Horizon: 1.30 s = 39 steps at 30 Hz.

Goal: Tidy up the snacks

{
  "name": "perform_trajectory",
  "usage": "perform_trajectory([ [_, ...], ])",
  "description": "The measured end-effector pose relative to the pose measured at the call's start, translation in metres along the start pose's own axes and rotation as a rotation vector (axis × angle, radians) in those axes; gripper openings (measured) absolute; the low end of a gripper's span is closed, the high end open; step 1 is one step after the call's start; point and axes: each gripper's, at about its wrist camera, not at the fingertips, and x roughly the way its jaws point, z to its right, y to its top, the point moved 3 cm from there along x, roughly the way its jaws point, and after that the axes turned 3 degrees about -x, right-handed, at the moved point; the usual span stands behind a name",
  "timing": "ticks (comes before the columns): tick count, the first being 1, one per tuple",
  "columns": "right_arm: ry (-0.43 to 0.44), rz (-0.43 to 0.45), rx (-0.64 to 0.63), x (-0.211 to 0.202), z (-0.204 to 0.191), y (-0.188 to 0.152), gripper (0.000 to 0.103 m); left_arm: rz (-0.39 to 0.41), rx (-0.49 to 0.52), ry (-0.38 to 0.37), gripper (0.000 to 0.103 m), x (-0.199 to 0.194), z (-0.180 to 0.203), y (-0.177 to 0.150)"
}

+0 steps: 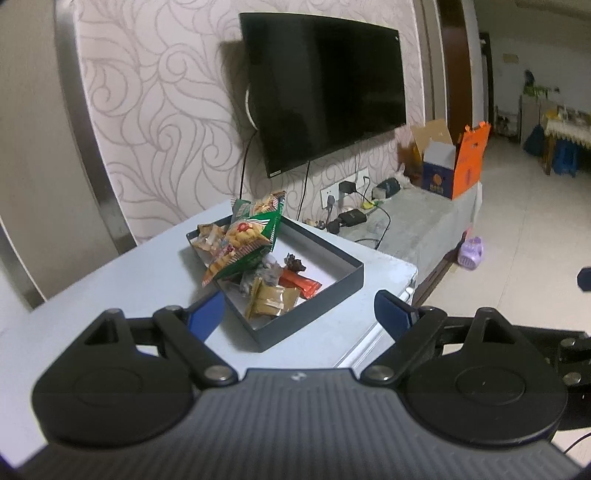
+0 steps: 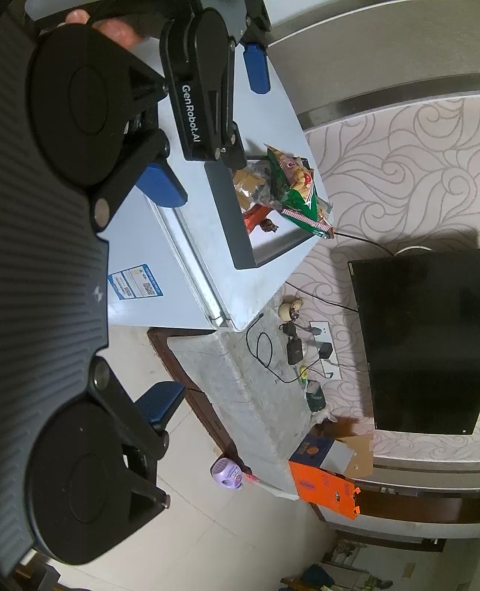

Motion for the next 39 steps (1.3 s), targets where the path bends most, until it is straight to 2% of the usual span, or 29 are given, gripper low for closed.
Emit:
perform_trajectory([
  [5, 0.012, -0.003, -0.008, 0.001, -0.001, 0.003, 0.102, -0.028, -0.044, -0.022, 0.089, 0.002, -0.006, -0.002],
  [16, 0.052, -0.023, -0.027, 0.01, -0.008, 0.007, 0.102, -0.02, -0.04, -0.043, 0.089, -0.002, -0.003, -0.004],
  [23, 0.065, -0.028, -0.024, 0.012, -0.008, 0.008, 0.102, -0.031, -0.042, -0.02, 0.089, -0.001, -0.005, -0.003],
  [39, 0.079, -0.039, -0.038, 0.016, -0.007, 0.009, 0.102, -0.033, -0.035, -0.026, 0.089, 0.002, -0.005, -0.002],
])
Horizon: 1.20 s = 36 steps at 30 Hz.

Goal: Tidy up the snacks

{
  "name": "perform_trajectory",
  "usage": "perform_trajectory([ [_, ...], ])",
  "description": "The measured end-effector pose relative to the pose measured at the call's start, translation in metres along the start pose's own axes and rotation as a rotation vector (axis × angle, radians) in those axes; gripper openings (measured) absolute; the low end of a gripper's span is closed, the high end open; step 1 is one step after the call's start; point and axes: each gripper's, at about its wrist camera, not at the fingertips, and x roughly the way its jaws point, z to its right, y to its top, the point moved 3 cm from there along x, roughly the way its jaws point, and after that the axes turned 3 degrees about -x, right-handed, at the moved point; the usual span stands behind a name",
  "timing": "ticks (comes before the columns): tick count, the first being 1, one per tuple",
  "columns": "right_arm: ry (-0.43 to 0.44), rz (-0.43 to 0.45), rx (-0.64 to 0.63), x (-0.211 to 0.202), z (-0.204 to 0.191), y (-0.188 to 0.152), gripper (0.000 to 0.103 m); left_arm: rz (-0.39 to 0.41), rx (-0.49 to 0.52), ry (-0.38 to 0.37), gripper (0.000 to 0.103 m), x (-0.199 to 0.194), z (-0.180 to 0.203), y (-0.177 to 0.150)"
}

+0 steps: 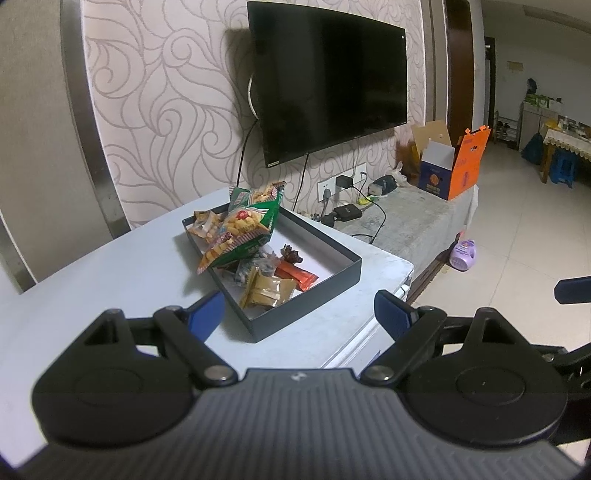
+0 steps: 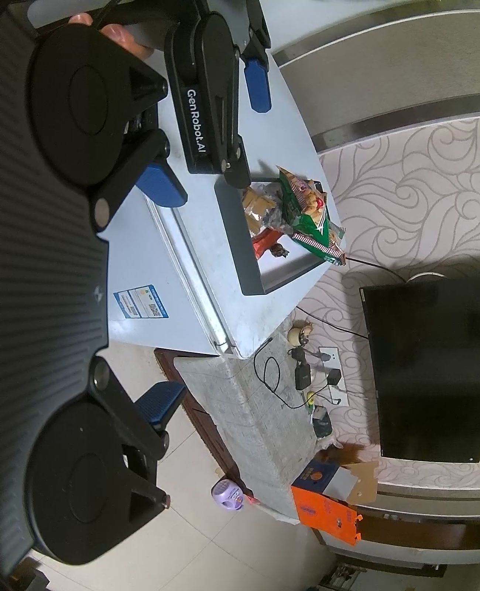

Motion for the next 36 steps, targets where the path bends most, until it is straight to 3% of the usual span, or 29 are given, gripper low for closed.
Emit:
perform_trajectory([
  [36, 0.015, -0.025, -0.009, 0.015, 0.002, 0.002, 0.102, 0.002, -0.001, -0.012, 0.089, 0.013, -0.001, 0.002],
])
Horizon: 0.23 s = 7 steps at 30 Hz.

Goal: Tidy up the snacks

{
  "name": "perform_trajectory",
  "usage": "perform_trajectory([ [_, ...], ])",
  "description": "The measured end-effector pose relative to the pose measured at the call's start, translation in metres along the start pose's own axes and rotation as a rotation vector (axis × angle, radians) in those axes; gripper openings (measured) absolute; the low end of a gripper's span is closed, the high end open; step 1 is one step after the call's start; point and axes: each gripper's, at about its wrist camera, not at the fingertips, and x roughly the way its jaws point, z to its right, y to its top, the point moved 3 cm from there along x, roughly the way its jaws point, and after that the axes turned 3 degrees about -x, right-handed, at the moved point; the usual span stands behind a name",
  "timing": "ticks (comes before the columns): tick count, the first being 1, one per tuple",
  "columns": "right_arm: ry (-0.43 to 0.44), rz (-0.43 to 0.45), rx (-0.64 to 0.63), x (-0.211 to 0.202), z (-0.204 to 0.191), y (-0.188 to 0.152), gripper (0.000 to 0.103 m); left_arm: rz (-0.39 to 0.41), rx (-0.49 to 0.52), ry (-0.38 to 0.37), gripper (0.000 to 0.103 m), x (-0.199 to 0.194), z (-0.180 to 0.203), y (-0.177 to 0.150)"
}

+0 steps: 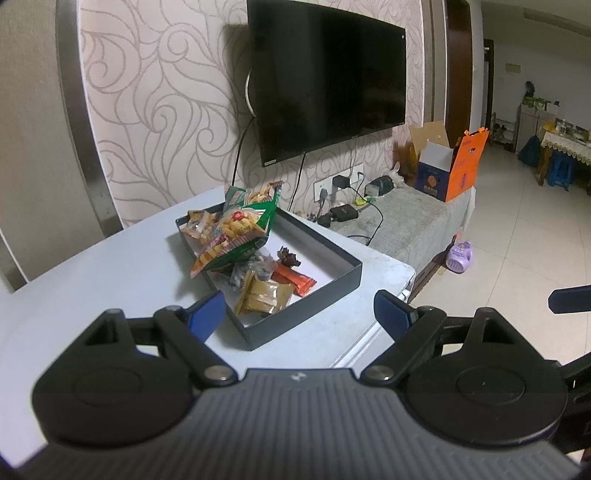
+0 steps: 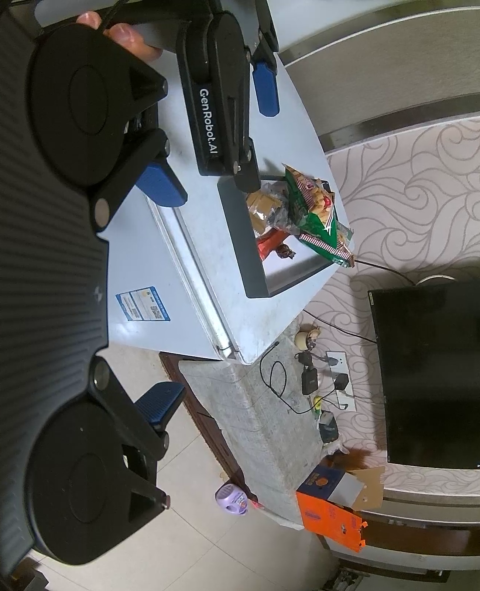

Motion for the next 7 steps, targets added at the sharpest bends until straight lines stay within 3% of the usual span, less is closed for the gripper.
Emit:
perform_trajectory([
  [7, -0.002, 0.0, 0.001, 0.0008, 0.003, 0.0015, 0.102, 0.005, 0.014, -0.013, 0.088, 0.0024, 0.0067, 0.001],
])
